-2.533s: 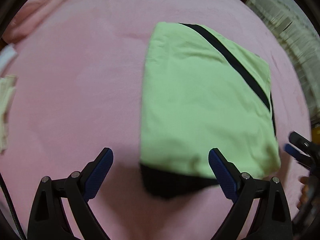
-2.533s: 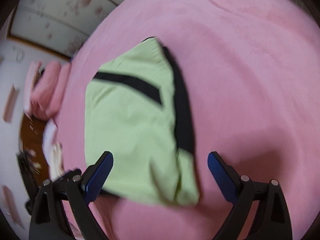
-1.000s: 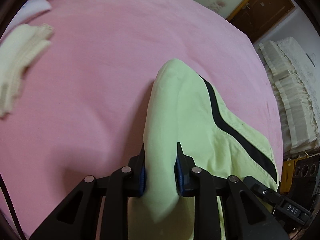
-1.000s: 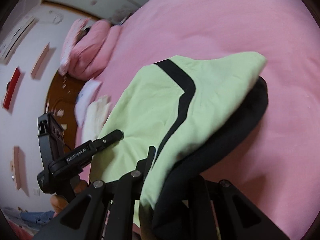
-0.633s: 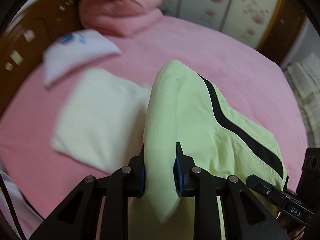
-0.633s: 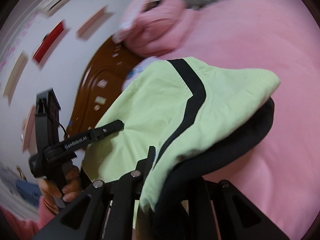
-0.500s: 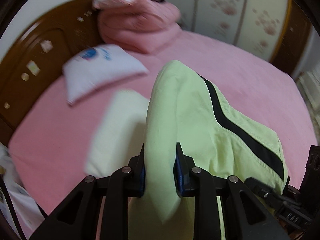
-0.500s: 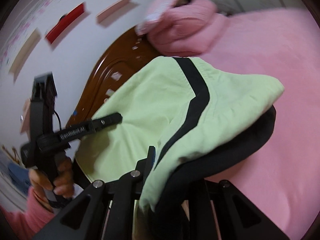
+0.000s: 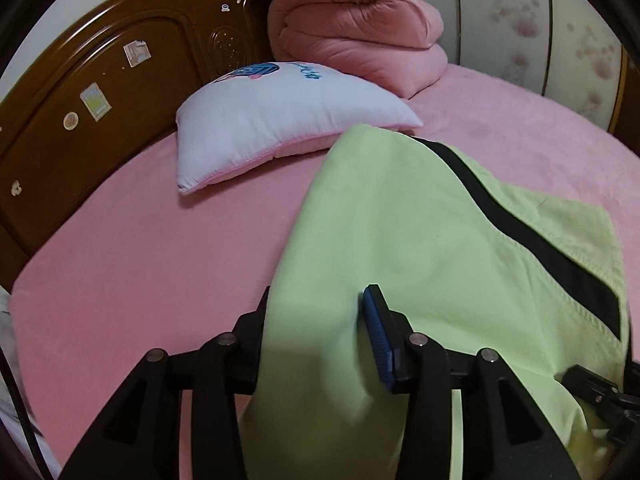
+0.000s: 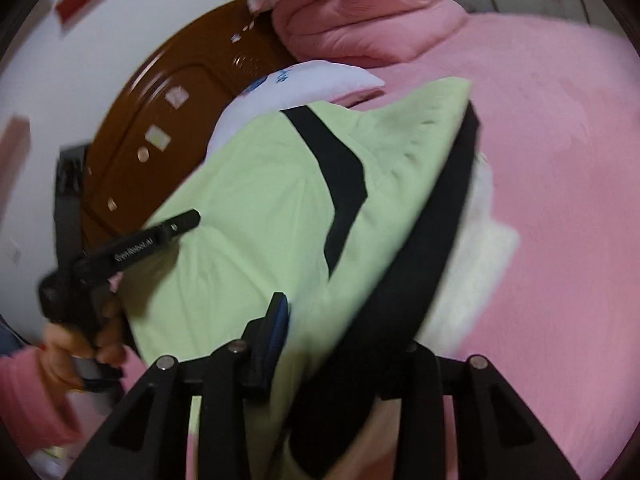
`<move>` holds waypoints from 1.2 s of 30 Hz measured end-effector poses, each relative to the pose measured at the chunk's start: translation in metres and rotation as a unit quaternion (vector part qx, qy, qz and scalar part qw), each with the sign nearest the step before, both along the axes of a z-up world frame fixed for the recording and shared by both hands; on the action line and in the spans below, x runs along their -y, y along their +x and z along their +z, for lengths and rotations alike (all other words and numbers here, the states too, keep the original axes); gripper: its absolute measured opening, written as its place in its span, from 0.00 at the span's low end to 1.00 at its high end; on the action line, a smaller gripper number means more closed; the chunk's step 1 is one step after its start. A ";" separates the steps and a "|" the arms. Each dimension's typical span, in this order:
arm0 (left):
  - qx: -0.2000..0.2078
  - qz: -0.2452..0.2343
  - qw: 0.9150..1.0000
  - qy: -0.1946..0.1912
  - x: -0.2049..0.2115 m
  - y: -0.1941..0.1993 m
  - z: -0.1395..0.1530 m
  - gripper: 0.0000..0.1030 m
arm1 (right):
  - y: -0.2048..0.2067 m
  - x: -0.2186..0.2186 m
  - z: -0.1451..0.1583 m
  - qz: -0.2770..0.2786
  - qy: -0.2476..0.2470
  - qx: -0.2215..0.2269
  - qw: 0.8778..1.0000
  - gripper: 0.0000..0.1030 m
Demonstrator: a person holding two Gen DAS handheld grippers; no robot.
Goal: Fold large clothes
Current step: 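Carry the bundle with the left tool toward the folded clothes stack by the pillow, then drop the bundle onto the clothes stack and open the left tool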
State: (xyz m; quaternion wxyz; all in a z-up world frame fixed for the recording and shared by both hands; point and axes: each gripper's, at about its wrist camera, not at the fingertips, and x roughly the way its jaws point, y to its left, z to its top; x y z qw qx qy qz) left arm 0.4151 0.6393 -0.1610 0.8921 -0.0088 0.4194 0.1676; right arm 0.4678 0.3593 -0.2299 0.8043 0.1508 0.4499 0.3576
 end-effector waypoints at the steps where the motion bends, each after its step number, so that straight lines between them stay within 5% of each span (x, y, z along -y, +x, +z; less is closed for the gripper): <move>1: 0.004 0.000 1.000 -0.001 -0.001 -0.001 -0.001 0.41 | -0.001 0.003 0.000 -0.002 0.007 -0.009 1.000 0.38; 3: 0.005 -0.002 1.000 0.007 -0.005 0.001 -0.003 0.44 | -0.005 0.010 0.002 -0.006 0.020 -0.022 1.000 0.43; 5: 0.001 0.009 1.000 0.020 -0.009 0.002 -0.005 0.49 | -0.027 0.026 -0.001 -0.023 0.001 -0.040 0.999 0.75; 8: 0.003 0.030 0.999 0.033 0.017 -0.026 0.007 0.52 | -0.060 0.073 -0.012 -0.050 0.036 -0.102 0.993 0.76; 10: 0.025 0.058 0.997 0.037 0.041 -0.059 0.015 0.69 | -0.079 0.100 -0.021 -0.073 0.040 -0.136 0.987 0.76; 14: 0.016 0.057 0.996 0.063 0.096 -0.118 0.011 0.76 | -0.147 0.167 -0.032 -0.112 -0.023 -0.152 0.982 0.78; 19: -0.042 0.023 0.999 -0.001 0.173 -0.180 -0.008 0.76 | -0.246 0.248 -0.026 -0.129 -0.141 -0.106 0.976 0.87; 23: -0.083 0.000 0.996 -0.011 0.237 -0.222 -0.009 0.76 | -0.307 0.303 -0.024 -0.139 -0.226 -0.103 0.959 0.92; 27: -0.110 0.008 0.992 -0.060 0.308 -0.272 0.002 0.76 | -0.374 0.370 0.001 -0.173 -0.244 -0.100 0.949 0.93; 29: -0.140 -0.028 0.986 -0.085 0.354 -0.298 0.004 0.76 | -0.412 0.404 0.020 -0.179 -0.267 -0.084 0.943 0.95; 33: -0.203 -0.090 0.974 -0.039 0.441 -0.342 0.011 0.76 | -0.470 0.461 0.053 -0.198 -0.302 -0.080 0.929 0.96; 36: -0.226 -0.121 0.966 -0.039 0.496 -0.374 0.019 0.78 | -0.507 0.496 0.080 -0.222 -0.319 -0.084 0.918 0.96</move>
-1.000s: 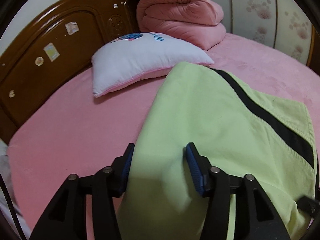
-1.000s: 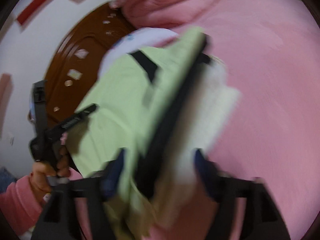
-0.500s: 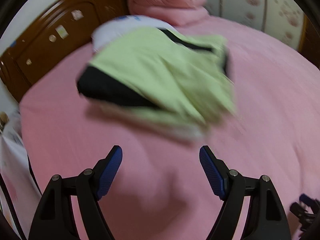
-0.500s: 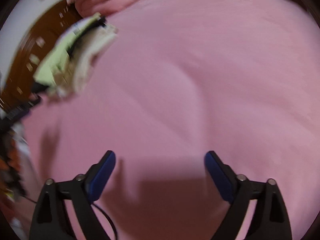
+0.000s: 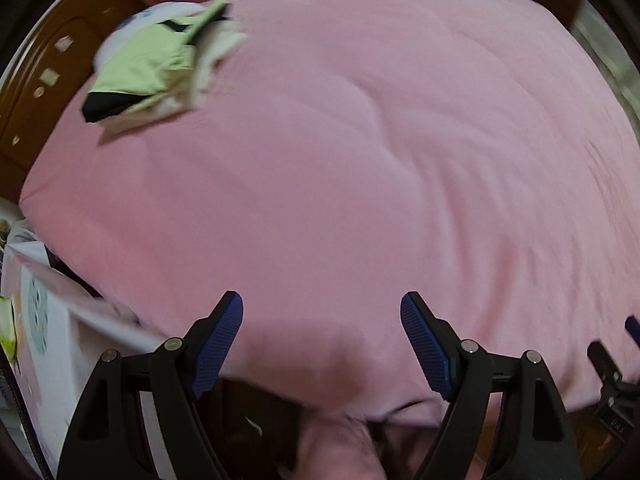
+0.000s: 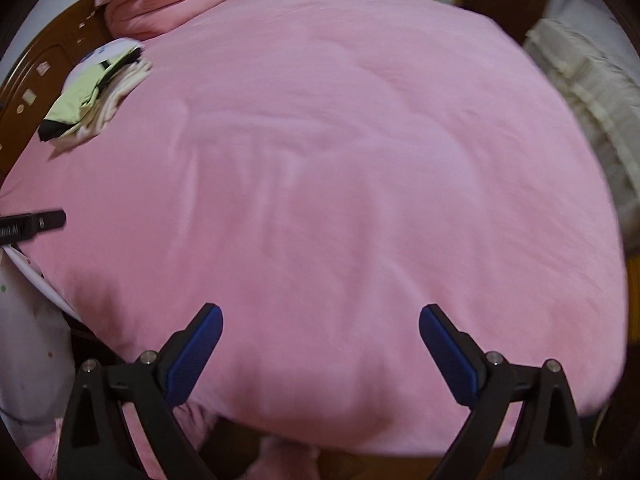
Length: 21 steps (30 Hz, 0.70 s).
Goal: Fold large clothes
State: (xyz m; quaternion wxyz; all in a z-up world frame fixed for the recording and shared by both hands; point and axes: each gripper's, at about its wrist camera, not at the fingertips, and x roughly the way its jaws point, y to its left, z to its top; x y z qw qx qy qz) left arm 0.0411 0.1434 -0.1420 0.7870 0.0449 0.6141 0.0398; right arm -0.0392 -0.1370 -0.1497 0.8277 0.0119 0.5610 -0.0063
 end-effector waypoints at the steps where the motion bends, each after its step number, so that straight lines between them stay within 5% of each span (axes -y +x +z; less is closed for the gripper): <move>1: -0.003 -0.017 1.000 -0.007 0.018 -0.009 0.004 0.78 | -0.010 0.009 0.007 -0.006 -0.003 -0.002 1.000 0.96; 7: 0.006 -0.050 0.999 -0.005 0.079 -0.044 0.036 0.78 | -0.055 0.041 0.037 -0.078 0.008 -0.027 0.997 0.96; 12: 0.054 -0.121 0.991 -0.006 0.107 -0.066 0.082 0.78 | -0.066 0.026 0.069 -0.100 0.002 -0.018 0.995 0.97; 21: 0.111 -0.130 0.985 -0.017 0.115 -0.077 0.141 0.82 | -0.056 0.009 0.115 -0.126 0.108 -0.011 0.986 0.97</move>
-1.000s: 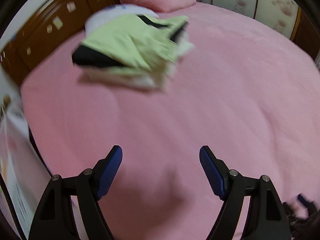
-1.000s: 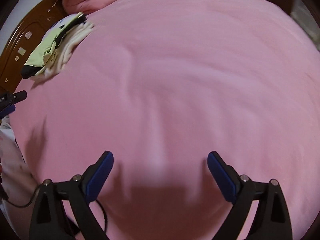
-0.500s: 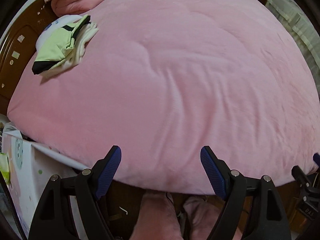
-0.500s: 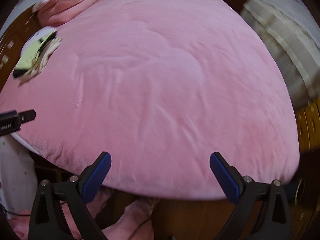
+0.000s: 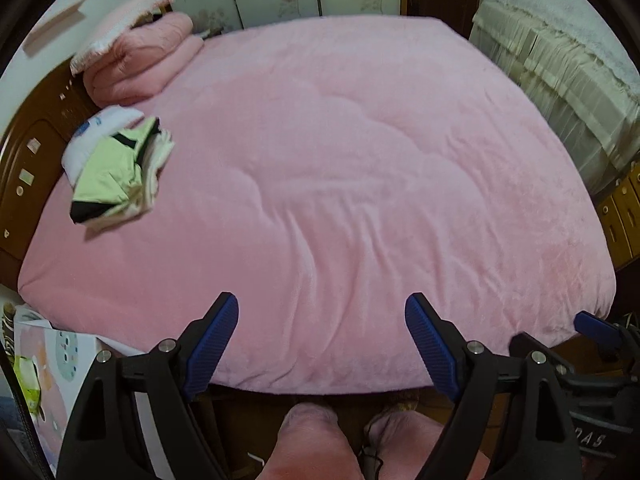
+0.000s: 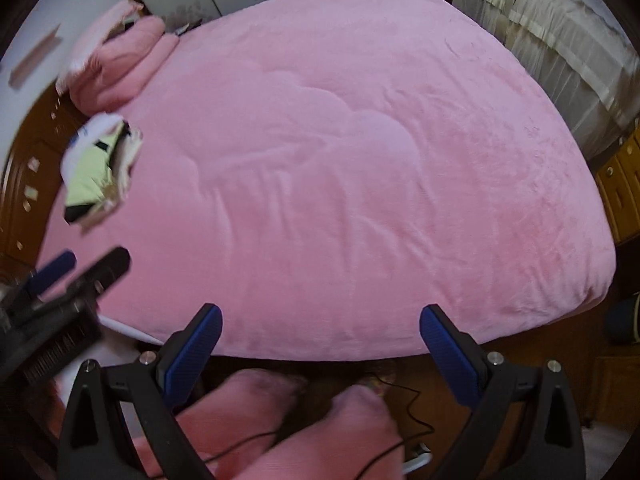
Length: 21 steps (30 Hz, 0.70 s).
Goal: Fold large clothes
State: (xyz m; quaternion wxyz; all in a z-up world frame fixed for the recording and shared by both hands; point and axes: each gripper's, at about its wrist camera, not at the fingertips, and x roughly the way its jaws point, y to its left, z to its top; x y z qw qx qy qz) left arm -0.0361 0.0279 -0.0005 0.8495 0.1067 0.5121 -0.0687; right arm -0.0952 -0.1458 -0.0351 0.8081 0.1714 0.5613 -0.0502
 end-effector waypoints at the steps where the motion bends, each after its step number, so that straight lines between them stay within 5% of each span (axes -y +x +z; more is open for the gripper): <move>1: 0.007 0.001 1.000 -0.003 -0.001 -0.001 0.005 0.82 | 0.001 -0.003 0.004 0.006 -0.003 0.006 1.000 0.97; 10: 0.025 0.052 0.998 -0.012 -0.021 -0.002 0.024 0.92 | -0.020 -0.019 0.036 0.007 -0.043 0.060 0.997 0.97; 16: 0.002 0.009 1.000 0.001 -0.017 -0.009 0.022 0.92 | -0.025 -0.004 0.045 -0.024 -0.037 0.079 0.996 0.97; 21: 0.026 0.010 1.000 -0.002 -0.022 -0.016 0.028 0.92 | -0.021 -0.007 0.046 -0.022 -0.038 0.087 0.995 0.97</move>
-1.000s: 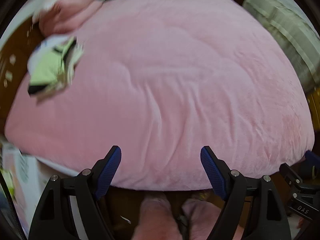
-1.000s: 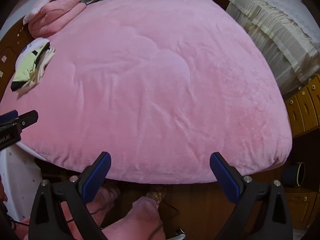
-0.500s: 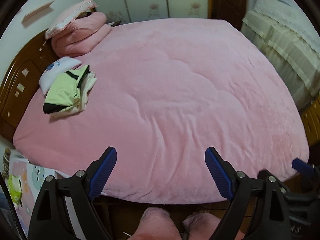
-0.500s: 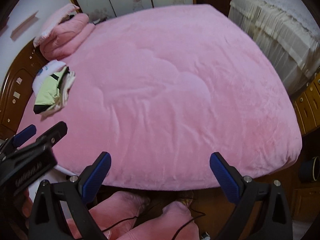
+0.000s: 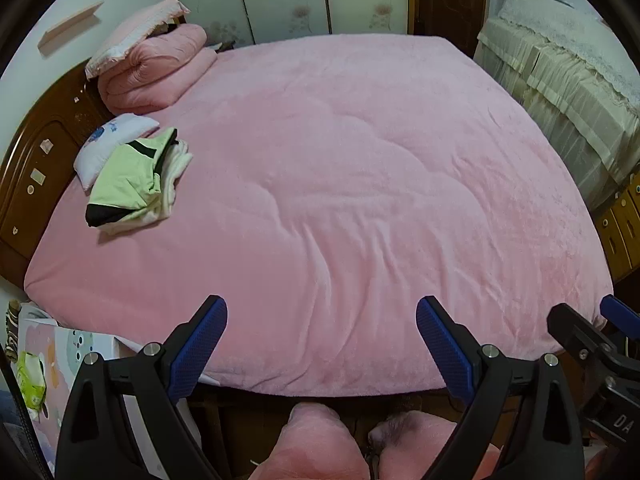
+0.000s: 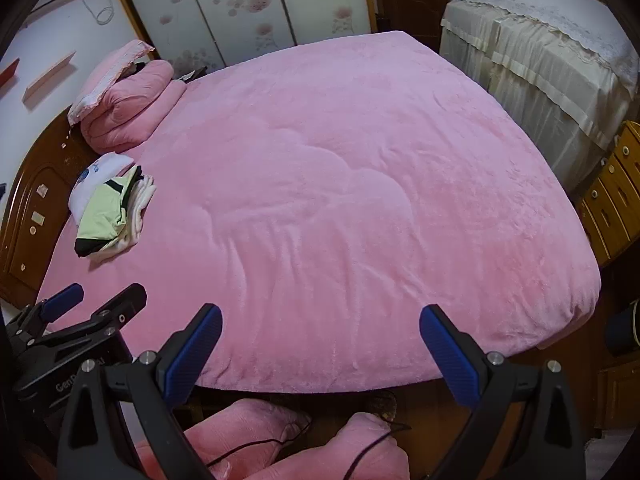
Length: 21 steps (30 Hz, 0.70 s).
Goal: Fold large clothes
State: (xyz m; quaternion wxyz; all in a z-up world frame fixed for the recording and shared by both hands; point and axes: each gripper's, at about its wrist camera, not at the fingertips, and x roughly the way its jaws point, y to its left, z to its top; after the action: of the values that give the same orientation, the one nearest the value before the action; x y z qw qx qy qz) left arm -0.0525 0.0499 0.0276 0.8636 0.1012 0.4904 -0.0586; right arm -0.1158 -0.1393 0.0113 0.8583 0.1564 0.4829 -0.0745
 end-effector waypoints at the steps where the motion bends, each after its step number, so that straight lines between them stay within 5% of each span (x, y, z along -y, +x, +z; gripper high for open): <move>1: 0.002 0.001 1.000 0.000 0.000 -0.001 0.001 0.92 | 0.002 -0.002 -0.001 0.004 0.000 -0.001 1.000 0.97; 9: 0.010 0.009 0.999 -0.037 -0.007 -0.003 0.005 0.99 | 0.007 -0.013 -0.001 0.028 -0.007 0.002 1.000 0.97; 21: 0.005 0.013 0.999 -0.037 -0.001 -0.003 0.003 0.99 | 0.005 -0.015 0.008 0.036 -0.026 0.021 0.999 1.00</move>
State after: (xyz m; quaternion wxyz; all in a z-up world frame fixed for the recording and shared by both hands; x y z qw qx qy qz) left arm -0.0551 0.0511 0.0304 0.8699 0.0633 0.4848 -0.0651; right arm -0.1108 -0.1239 0.0192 0.8740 0.1181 0.4683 -0.0529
